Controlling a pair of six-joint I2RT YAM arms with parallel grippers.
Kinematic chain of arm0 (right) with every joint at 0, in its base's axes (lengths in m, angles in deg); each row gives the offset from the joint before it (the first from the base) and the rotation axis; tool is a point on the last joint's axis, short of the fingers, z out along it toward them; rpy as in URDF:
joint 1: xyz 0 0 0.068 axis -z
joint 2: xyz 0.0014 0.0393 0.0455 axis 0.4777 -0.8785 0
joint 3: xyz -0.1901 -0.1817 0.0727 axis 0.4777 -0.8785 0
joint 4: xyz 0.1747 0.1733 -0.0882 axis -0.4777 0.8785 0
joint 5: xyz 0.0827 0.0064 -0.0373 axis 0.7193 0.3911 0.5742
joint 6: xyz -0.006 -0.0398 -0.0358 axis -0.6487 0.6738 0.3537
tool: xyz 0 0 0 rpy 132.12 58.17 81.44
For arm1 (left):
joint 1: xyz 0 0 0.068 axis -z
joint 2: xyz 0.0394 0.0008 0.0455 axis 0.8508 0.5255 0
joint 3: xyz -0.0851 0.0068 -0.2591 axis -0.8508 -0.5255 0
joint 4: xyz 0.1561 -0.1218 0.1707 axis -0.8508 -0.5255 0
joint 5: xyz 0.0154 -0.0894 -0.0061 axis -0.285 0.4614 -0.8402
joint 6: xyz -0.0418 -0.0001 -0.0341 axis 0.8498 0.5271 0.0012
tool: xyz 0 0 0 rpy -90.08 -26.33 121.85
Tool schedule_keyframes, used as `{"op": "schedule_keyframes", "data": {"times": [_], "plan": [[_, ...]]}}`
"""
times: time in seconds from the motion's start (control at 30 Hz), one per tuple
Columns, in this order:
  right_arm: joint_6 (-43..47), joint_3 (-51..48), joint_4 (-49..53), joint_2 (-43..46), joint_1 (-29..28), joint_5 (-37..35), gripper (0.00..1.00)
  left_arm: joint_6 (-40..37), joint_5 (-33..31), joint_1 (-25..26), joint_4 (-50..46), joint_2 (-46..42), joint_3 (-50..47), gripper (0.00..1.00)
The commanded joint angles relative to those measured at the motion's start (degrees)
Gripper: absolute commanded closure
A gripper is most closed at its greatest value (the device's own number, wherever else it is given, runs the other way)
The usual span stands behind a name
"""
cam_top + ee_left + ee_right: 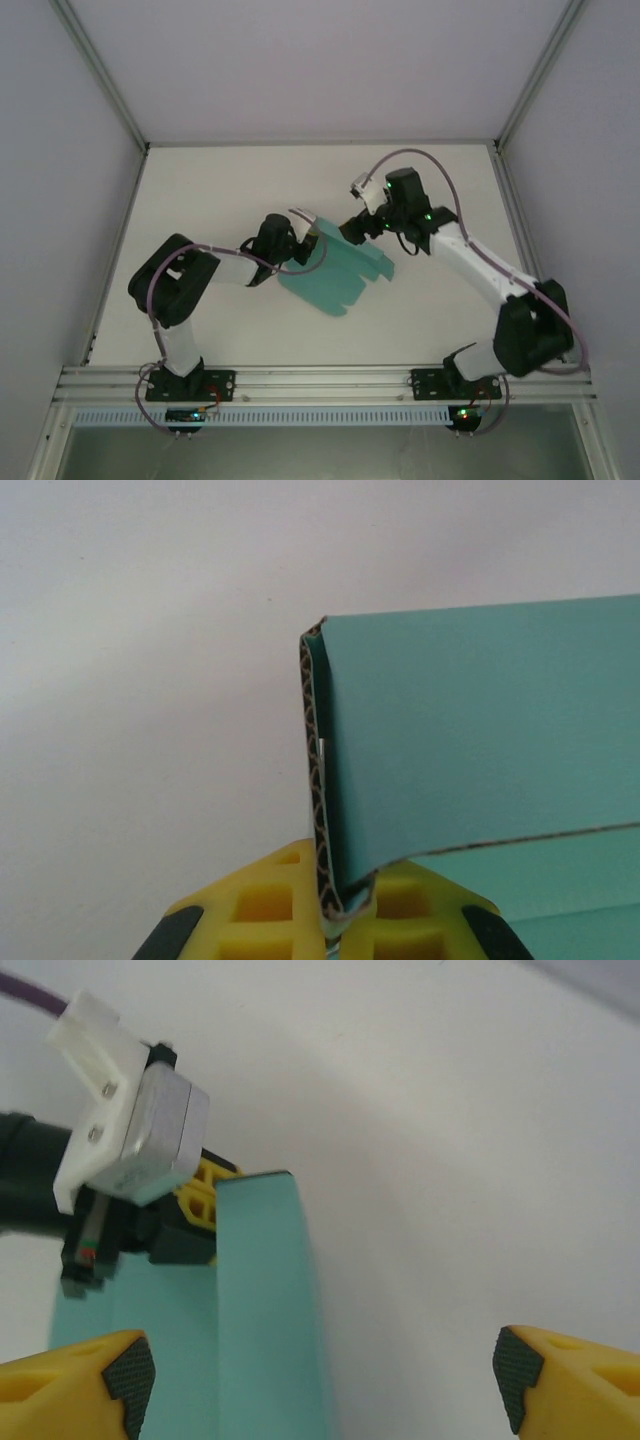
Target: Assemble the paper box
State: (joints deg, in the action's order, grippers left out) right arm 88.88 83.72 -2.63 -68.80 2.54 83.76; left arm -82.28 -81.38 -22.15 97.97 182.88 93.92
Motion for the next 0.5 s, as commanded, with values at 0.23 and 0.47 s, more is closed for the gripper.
{"op": "schedule_keyframes", "data": {"times": [0.23,0.47], "plan": [[-1.2,12.6,16.1,-17.5,-0.6,5.9,0.39,-1.6,4.0,0.9,-4.1,1.2,0.0,1.0],[-2.6,12.5,16.3,-21.6,0.0,6.8,0.54,0.8,2.6,0.9,-0.4,3.3,0.5,0.86]]}}
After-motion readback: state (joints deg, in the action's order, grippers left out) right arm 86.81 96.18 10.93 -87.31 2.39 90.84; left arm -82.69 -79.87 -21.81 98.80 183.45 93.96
